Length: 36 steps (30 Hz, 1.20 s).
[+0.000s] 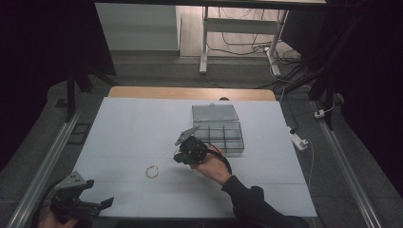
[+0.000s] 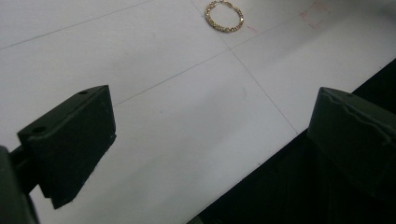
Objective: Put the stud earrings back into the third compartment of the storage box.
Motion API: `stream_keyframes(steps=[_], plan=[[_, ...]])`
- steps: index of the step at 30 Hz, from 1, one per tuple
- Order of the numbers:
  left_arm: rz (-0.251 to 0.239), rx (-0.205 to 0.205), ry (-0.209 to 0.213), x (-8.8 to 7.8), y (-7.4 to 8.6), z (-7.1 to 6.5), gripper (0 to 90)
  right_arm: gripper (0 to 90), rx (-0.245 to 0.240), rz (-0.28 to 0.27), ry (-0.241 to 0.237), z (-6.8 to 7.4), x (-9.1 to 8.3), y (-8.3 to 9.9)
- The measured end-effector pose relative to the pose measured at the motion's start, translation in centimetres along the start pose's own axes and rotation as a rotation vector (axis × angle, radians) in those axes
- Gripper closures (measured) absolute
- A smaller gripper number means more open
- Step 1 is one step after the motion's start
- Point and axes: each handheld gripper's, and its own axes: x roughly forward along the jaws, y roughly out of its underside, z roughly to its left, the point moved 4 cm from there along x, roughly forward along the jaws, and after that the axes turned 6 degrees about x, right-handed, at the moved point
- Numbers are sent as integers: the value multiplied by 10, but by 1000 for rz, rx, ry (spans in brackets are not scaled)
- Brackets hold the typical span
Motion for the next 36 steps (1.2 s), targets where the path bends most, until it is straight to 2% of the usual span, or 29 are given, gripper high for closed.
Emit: stream_keyframes(steps=[1, 7, 9, 10, 12, 13, 14, 15, 17, 19, 24, 36], plan=[[0, 0, 1, 0, 0, 0, 9, 872, 18, -5, 20, -9, -7, 2], [-1, 1, 1, 0, 0, 0, 10, 872, 59, -21, 80, -30, -23, 9], [-1, 2, 2, 0, 0, 0, 11, 872, 84, -30, 101, -38, -28, 12], [-1, 0, 2, 0, 0, 0, 12, 872, 105, -37, 126, -47, -34, 15], [-1, 0, 3, 0, 0, 0, 12, 872, 113, -36, 139, -51, -37, 17], [-1, 3, 3, 0, 0, 0, 12, 872, 138, -48, 154, -60, -41, 20], [-1, 0, 3, 0, 0, 0, 12, 872, 144, -52, 169, -65, -43, 21], [-1, 3, 3, 0, 0, 0, 12, 872, 144, -52, 169, -65, -43, 21], [0, 4, 4, 1, -1, 0, 13, 872, 180, -58, 192, -77, -50, 27], [0, 4, 5, 1, -1, 0, 13, 872, 186, -58, 200, -80, -51, 28], [0, 5, 5, 1, -1, 0, 15, 872, 226, -68, 246, -103, -62, 38], [1, 7, 7, 1, -1, 0, 16, 872, 302, -92, 326, -130, -78, 51]])
